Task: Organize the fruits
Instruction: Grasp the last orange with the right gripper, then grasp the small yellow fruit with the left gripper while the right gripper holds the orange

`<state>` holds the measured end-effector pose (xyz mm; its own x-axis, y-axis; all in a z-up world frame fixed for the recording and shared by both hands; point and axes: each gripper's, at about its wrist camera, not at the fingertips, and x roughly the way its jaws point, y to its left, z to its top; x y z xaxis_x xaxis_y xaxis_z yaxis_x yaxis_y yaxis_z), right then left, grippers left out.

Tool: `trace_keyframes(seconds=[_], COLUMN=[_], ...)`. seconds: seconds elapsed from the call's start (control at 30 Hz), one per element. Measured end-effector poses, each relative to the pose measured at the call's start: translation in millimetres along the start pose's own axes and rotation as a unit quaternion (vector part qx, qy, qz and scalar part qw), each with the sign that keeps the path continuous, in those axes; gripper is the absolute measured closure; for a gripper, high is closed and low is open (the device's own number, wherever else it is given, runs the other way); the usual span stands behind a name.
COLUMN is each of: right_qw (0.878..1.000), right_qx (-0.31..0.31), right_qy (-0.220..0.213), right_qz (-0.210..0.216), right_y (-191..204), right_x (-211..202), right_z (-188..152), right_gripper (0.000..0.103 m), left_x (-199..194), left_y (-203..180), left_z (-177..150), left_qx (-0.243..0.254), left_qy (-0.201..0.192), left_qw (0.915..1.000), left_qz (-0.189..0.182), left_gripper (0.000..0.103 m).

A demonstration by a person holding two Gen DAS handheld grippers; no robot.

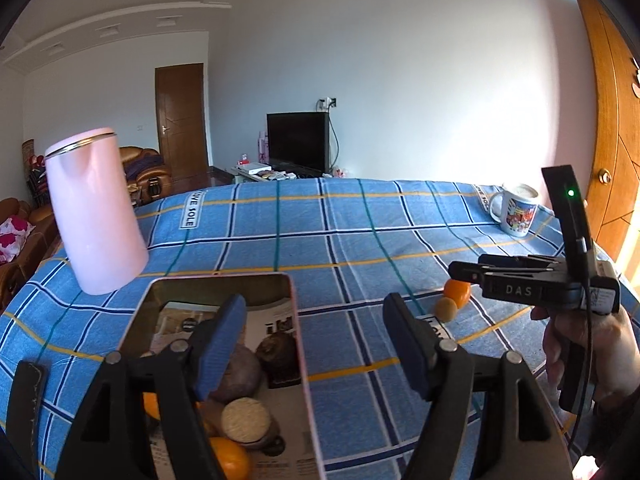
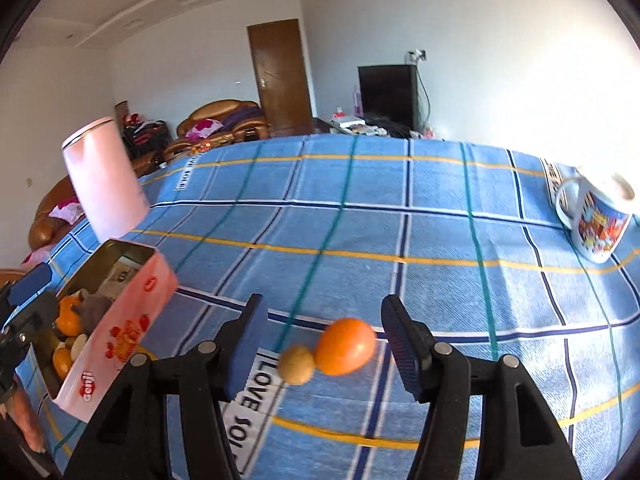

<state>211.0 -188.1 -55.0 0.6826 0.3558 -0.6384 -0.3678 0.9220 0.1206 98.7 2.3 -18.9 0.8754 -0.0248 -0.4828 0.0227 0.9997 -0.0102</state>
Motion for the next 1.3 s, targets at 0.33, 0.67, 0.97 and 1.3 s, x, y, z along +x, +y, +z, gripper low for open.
trace_keyframes(seconds=[0.33,0.67,0.97,1.3], right_qw=[0.996,0.995,1.0,0.998], right_qx=[0.041,0.043,0.025,0.04], right_qy=[0.061,0.062,0.005,-0.044], right_qz=[0.042,0.063,0.019,0.015], right_y=[-11,-20,-35,-51], right_x=[28,20,-12,-35], right_z=[-8,-13,-14,-18], right_gripper=[0.043,0.069,0.069,0.069], left_x=[22,34,67,104], left_y=[-37,-55,-81,-116], left_z=[2,6,4,3], left_qx=[0.034,0.044,0.05,0.07], left_qy=[0.025,0.037,0.087,0.146], left_qw=[0.999,0.9981,0.9934,0.9838], left_qz=[-0.016,-0.023,-0.056,-0.078], left_gripper=[0.029,0.029,0.029,0.033])
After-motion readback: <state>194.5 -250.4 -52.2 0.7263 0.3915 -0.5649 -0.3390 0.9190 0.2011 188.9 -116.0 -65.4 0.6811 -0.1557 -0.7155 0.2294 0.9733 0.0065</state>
